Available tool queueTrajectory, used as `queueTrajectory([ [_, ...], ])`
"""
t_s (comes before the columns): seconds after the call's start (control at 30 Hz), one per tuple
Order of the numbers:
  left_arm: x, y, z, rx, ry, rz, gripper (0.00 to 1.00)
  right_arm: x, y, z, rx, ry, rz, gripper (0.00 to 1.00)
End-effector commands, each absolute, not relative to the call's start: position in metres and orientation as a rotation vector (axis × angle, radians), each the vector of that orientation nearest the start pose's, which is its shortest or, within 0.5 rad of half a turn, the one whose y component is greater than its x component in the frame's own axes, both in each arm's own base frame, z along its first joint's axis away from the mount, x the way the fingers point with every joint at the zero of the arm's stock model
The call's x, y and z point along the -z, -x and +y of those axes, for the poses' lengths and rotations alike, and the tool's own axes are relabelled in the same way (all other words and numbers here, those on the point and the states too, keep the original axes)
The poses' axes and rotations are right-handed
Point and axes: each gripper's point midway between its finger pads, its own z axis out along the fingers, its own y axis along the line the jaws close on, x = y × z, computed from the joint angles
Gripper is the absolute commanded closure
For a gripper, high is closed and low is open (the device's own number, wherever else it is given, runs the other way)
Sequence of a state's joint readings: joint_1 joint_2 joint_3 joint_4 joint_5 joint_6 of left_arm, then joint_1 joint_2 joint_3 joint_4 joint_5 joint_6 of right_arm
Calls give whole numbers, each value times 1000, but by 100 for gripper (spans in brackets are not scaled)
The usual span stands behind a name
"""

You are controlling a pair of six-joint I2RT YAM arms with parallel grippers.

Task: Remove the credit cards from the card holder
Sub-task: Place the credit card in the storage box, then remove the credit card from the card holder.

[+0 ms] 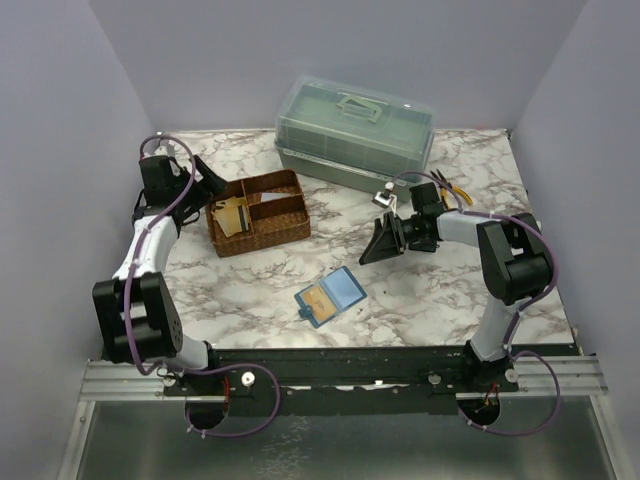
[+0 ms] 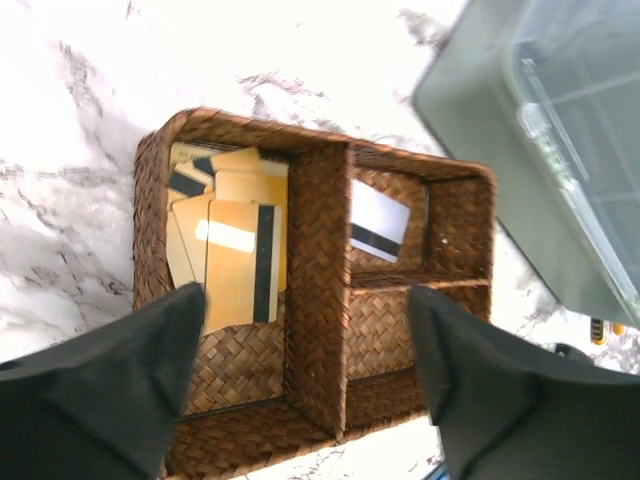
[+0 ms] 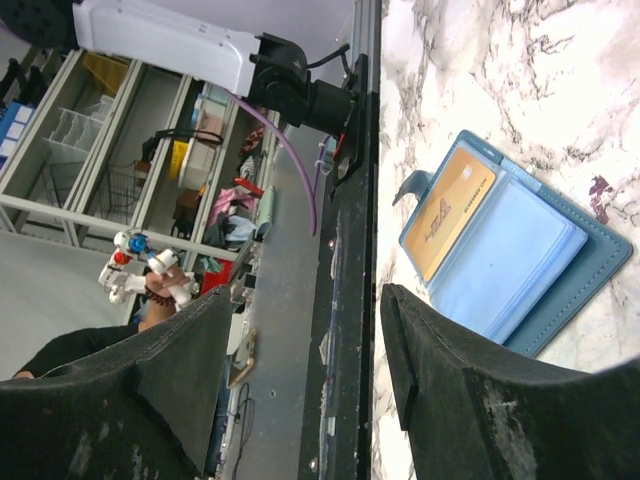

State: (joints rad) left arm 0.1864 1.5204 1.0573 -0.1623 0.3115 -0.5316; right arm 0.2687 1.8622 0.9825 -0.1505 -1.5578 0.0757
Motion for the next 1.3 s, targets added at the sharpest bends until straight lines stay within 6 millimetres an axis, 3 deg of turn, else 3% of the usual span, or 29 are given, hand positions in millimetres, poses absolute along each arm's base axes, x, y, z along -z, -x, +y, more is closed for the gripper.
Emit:
queueTrajectory([
  [0.0,-197,-410,-5,661,586,1972,1,-143,-243,251,-2091,806,1955,33],
  [0.2,-206,-371,-39,1007,608,1887,1,-143,-244,251,-2028,852,1929,33],
  [0.37,-219,-333,-62,1097,534,1853,3,-145,-245,250,-1968,888,1916,33],
  [0.47,-222,-310,-86,1158,484,1856,3,-144,-244,251,-1950,903,1910,33],
  [0.6,-212,-286,-123,1211,449,1897,3,-145,-245,251,-1915,932,1902,33],
  [0.9,-199,-252,-185,1257,389,1954,3,-147,-243,250,-1858,971,1886,33],
  [1.27,-178,-225,-236,1233,323,2044,3,-143,-244,250,-1839,978,1897,33],
])
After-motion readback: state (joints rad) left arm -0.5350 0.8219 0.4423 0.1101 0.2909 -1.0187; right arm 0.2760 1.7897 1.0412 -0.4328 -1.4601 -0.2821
